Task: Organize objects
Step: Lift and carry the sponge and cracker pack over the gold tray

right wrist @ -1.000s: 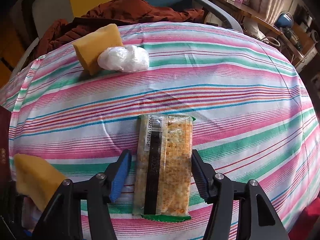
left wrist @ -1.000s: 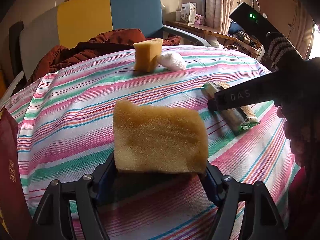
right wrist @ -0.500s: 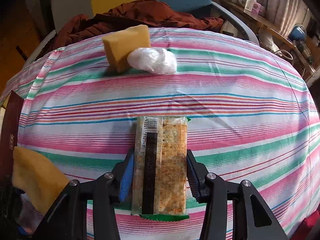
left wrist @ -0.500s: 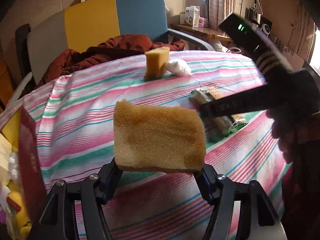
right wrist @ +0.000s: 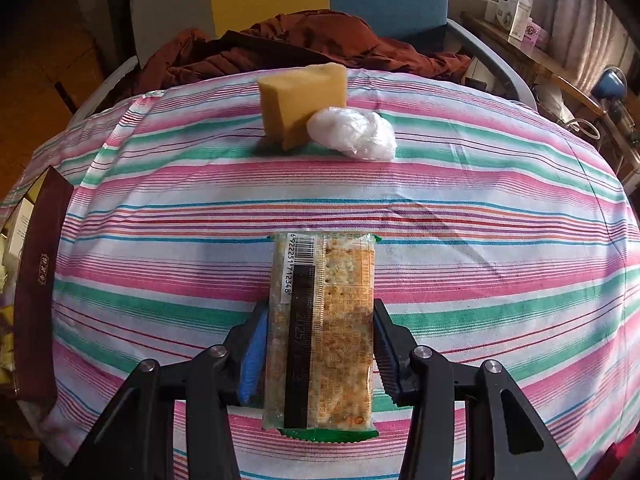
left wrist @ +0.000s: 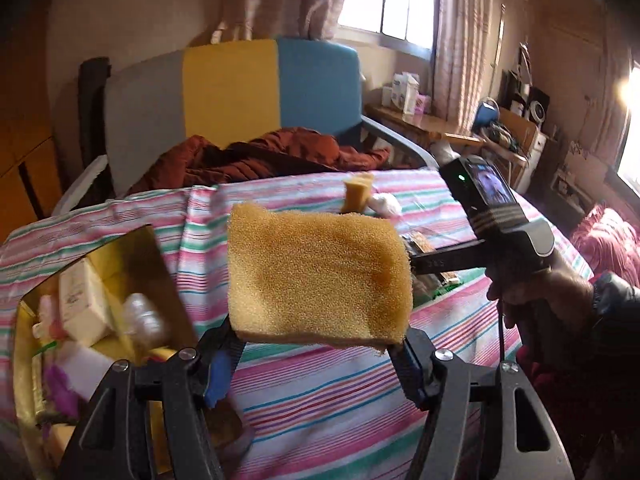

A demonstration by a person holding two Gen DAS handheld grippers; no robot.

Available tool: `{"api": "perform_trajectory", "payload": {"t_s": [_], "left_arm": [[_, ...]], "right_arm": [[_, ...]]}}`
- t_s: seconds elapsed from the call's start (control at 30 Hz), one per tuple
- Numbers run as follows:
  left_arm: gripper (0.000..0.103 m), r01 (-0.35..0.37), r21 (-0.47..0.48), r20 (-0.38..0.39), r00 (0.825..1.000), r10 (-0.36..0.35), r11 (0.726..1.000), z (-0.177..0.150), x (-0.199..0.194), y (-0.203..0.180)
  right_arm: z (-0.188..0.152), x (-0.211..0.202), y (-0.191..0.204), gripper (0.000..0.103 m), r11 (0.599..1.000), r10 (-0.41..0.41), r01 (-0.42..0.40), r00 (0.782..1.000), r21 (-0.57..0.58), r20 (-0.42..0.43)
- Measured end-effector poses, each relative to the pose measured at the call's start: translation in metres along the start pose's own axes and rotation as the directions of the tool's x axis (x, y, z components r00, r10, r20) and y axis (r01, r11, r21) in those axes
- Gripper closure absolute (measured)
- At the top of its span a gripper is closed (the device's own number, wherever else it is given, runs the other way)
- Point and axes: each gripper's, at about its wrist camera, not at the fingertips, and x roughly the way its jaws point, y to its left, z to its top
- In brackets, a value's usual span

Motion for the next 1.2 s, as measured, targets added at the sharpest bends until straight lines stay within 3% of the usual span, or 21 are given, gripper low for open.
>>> {"api": "perform_trajectory", "payload": {"t_s": [0.17, 0.33, 0.47, 0.63, 0.77, 0.9, 1.2], "left_arm": [[0.036, -0.038, -0.100, 0.041, 0.998, 0.042, 0.994, -0.003, -0.033, 0.048], [0.036, -0.106, -0.216, 0.061, 0.991, 0.122, 0.971, -0.012, -0.060, 0.101], [0.036, -0.161, -0.300, 0.061, 0.980, 0.187, 0.940, -0.025, -0.078, 0.139], [0.036, -0.207, -0.373, 0.060, 0.967, 0.246, 0.904, -0.043, -0.095, 0.176], [0.036, -0.203, -0.400, 0.054, 0.968, 0.244, 0.894, -0.057, -0.100, 0.189], [0.036, -0.164, -0.395, 0.044, 0.980, 0.196, 0.904, -0.065, -0.092, 0.186], [0.035, -0.105, -0.367, 0.003, 0.993, 0.114, 0.924, -0.062, -0.060, 0.172]], "right_arm": [[0.000, -0.019, 0.017, 0.055, 0.998, 0.055, -0.055, 0.998, -0.007, 0.032], [0.004, -0.049, 0.055, 0.055, 0.992, 0.123, -0.119, 0.989, -0.052, 0.083], [0.007, -0.073, 0.101, 0.055, 0.975, 0.206, -0.193, 0.971, -0.109, 0.122], [0.006, -0.088, 0.166, 0.055, 0.933, 0.340, -0.318, 0.932, -0.169, 0.122], [0.002, -0.088, 0.218, 0.055, 0.900, 0.400, -0.372, 0.912, -0.229, 0.091], [0.004, -0.082, 0.258, 0.055, 0.880, 0.420, -0.391, 0.906, -0.269, 0.058], [0.021, -0.078, 0.302, 0.055, 0.868, 0.395, -0.363, 0.919, -0.337, 0.026]]}}
